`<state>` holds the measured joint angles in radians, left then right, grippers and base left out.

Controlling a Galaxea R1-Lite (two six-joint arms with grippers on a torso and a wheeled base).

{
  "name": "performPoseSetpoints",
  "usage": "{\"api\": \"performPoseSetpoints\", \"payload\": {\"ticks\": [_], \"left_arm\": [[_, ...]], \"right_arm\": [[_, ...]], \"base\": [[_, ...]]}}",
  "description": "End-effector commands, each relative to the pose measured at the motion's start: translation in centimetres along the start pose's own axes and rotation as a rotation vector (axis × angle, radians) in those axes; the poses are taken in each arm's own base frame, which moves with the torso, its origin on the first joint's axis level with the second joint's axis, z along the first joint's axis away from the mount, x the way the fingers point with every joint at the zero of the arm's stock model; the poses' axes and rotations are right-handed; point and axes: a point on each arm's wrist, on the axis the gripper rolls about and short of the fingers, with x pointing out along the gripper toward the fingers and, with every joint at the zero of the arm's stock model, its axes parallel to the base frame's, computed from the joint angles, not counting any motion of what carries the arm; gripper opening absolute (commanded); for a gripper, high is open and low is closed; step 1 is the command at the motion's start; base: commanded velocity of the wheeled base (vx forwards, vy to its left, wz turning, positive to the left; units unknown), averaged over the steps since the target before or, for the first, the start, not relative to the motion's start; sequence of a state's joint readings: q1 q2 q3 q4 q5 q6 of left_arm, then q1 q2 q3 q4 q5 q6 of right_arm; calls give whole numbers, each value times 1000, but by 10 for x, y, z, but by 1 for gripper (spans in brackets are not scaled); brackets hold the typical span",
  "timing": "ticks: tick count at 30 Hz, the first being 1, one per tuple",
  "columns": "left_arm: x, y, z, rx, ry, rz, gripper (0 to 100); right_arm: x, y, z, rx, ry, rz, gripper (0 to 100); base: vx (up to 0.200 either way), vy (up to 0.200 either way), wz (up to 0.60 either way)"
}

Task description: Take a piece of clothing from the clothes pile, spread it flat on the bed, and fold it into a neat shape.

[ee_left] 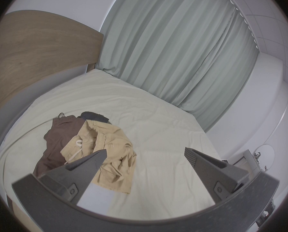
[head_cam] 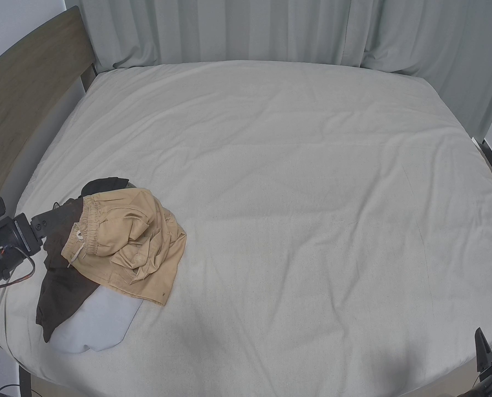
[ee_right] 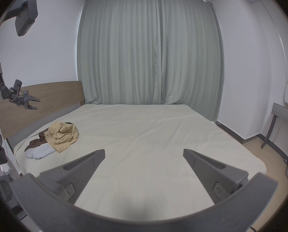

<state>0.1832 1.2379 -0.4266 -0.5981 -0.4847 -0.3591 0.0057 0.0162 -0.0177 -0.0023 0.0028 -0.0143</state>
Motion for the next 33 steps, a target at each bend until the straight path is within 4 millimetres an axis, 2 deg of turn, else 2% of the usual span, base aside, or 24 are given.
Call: {"api": "performPoseSetpoints", "payload": {"ticks": [1, 14, 15, 19, 25, 33], "left_arm": [[20, 15, -8, -23, 40, 19, 100], [41, 33, 1, -27, 29, 11, 100], [48, 40, 3, -36, 41, 8, 100], [57, 47, 7, -39, 54, -6, 100], [72, 59, 3, -60, 92, -7, 100], [101, 85, -7, -82, 119, 13, 100]], "right_arm": [[0, 0, -5, -1, 1, 1, 100], [0, 0, -5, 0, 1, 1, 100], [0, 0, -5, -1, 1, 1, 100], [0, 0, -5, 0, 1, 1, 100], [0, 0, -5, 0, 1, 1, 100], [0, 0, -5, 0, 1, 1, 100]], "base": [[0, 0, 0], [0, 0, 0], [0, 0, 0], [0, 0, 0], [0, 0, 0], [0, 0, 0]]}}
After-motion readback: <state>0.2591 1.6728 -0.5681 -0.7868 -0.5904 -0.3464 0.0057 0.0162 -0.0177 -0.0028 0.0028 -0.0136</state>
